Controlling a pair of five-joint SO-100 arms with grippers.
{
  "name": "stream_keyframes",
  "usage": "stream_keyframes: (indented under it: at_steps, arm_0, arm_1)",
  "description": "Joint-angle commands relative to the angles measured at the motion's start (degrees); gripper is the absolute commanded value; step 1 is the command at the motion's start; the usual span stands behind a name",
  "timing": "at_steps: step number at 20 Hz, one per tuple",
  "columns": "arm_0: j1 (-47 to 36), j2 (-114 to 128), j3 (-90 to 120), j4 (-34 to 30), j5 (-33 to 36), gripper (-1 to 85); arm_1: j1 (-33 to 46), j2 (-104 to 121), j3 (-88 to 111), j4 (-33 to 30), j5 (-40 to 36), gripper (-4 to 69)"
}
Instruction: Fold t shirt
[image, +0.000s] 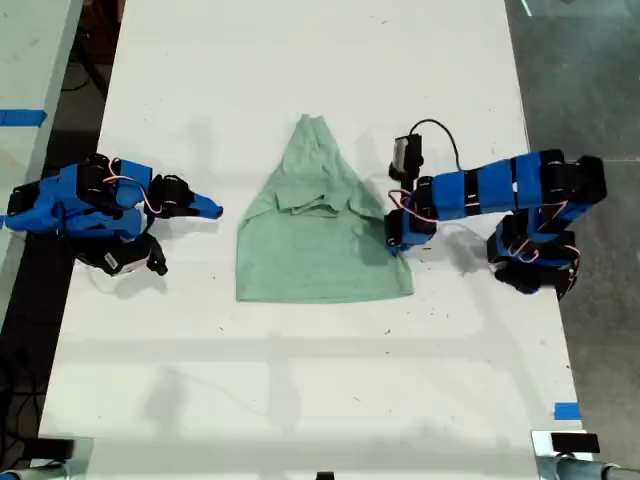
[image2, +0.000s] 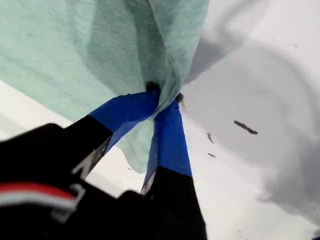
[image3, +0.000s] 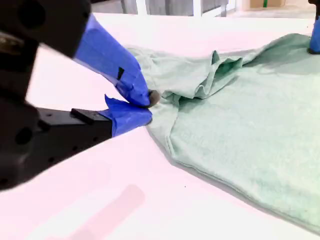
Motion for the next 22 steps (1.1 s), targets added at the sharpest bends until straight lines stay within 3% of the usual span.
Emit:
stream_keyframes:
  at_steps: [1, 7, 14, 18, 20, 22]
  arm_0:
    - [0.2, 0.3, -0.4, -0.7, 0.6, 0.0]
    - [0.2, 0.3, -0.4, -0.7, 0.6, 0.0]
    - [0.3, 0.3, -0.4, -0.7, 0.6, 0.0]
    - [0.4, 0.3, -0.4, -0.7, 0.6, 0.0]
    - [0.4, 0.3, -0.4, -0.7, 0.6, 0.0]
    - [0.4, 0.3, -0.4, -0.7, 0.6, 0.1]
  arm_1:
    - [-0.1, 1.5, -11.1, 6.2, -2.1, 0.6]
    - [-2.0, -2.9, -26.4, 4.8, -9.1, 0.5]
    - [-2.6, -20.0, -35.2, -10.8, -18.2, 0.5]
    - [-3.5, -34.3, -48.3, -9.5, -21.4, 2.1]
    - [-3.9, -35.9, -50.7, -8.4, -22.1, 13.5]
    - [-4.2, -34.3, -53.3, -4.2, -22.7, 16.9]
